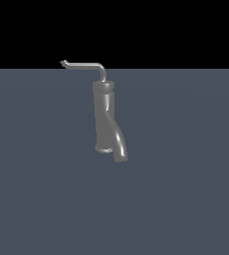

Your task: Turn on the faucet by rotating a designated handle.

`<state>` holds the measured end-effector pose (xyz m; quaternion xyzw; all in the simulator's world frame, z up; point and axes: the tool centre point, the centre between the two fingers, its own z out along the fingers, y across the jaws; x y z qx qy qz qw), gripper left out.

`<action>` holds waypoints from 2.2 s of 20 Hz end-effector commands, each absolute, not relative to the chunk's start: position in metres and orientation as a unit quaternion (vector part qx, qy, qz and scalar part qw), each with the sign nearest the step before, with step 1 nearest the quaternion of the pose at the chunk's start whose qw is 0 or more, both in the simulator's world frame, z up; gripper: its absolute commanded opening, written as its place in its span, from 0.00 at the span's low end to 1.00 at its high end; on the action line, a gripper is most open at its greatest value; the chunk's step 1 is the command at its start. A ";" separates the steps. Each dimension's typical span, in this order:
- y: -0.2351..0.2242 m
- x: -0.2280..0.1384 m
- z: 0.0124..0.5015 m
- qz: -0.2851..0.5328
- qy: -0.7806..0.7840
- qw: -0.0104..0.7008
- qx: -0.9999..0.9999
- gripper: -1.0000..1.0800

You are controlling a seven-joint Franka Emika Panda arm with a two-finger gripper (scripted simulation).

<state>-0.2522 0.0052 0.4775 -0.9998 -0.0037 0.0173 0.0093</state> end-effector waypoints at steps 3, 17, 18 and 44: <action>0.006 -0.252 0.477 0.018 -0.005 0.011 -1.000 0.00; 0.016 -0.248 0.469 0.031 -0.019 0.027 -0.999 0.00; 0.017 -0.246 0.469 0.031 -0.016 0.027 -0.999 0.00; 0.046 -0.137 0.437 0.044 0.215 0.054 -0.974 0.00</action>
